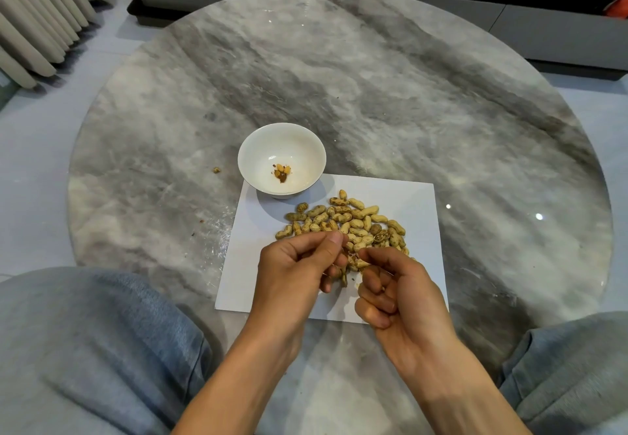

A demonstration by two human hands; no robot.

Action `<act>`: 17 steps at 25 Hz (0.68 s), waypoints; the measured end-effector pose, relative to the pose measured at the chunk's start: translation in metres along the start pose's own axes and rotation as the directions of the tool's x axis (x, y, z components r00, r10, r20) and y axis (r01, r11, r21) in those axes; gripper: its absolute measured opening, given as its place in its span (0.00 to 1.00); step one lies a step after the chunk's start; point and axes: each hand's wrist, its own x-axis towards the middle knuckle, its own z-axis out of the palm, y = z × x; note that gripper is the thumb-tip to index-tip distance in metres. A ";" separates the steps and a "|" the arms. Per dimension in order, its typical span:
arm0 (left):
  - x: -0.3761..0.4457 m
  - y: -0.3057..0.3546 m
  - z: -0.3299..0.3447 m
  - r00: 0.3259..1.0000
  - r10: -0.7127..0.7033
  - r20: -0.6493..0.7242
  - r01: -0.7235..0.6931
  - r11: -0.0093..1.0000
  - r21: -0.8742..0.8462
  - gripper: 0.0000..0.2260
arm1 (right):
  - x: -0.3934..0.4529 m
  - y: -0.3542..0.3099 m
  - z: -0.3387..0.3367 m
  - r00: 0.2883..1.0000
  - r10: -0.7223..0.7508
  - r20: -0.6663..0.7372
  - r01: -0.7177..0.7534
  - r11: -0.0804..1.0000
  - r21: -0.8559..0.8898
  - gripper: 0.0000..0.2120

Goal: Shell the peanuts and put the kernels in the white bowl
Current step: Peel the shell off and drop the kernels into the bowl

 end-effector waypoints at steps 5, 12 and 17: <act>-0.001 0.002 0.002 0.977 -0.177 0.116 0.203 0.941 -0.271 0.08 | 0.002 0.002 -0.001 1.000 -0.003 0.006 0.003 1.000 0.016 0.05; -0.007 0.000 0.009 0.985 -0.120 0.120 0.151 0.944 -0.293 0.09 | 0.005 0.016 0.006 0.994 0.087 0.064 -0.092 0.992 0.088 0.16; -0.012 0.007 0.011 0.964 -0.088 0.253 0.196 0.877 -0.440 0.20 | 0.013 0.017 0.008 0.994 0.090 0.064 -0.096 0.990 0.106 0.14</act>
